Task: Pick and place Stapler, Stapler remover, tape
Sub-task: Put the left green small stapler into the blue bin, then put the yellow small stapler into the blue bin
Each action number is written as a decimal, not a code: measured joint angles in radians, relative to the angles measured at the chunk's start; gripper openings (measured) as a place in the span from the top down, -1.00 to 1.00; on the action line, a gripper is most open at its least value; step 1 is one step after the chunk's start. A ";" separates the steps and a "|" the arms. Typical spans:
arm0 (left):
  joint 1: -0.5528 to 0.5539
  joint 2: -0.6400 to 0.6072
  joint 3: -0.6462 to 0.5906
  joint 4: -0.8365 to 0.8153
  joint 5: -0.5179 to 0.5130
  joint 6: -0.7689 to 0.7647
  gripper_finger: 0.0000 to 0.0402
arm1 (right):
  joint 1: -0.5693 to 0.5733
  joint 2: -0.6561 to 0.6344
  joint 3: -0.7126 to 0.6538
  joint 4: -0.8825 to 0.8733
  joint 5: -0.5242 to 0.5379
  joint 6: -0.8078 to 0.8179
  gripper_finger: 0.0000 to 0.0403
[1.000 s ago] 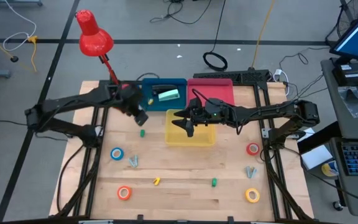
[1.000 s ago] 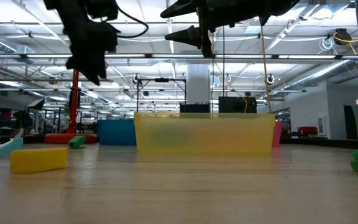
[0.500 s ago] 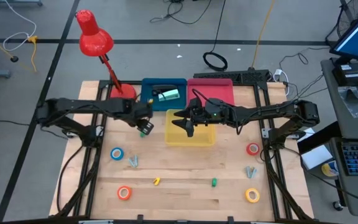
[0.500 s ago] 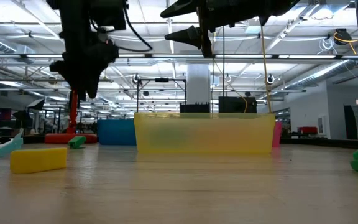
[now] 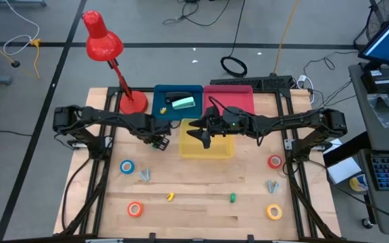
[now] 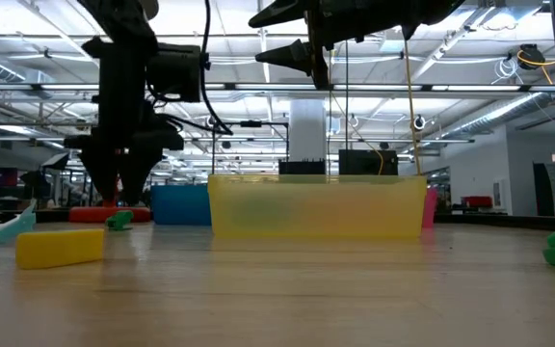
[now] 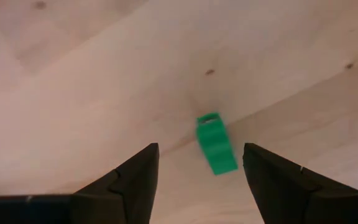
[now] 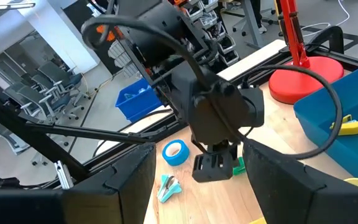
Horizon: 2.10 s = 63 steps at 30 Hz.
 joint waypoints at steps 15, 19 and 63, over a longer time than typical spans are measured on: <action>0.002 0.003 -0.134 0.210 0.058 -0.047 -0.18 | 0.000 0.000 0.000 0.000 0.000 0.000 -0.17; 0.002 0.003 -0.138 0.211 0.048 -0.054 -0.05 | 0.000 0.000 0.000 0.000 0.000 0.000 -0.17; 0.471 0.137 0.135 0.320 0.009 0.567 0.58 | 0.000 0.000 0.000 0.000 0.003 0.000 -0.17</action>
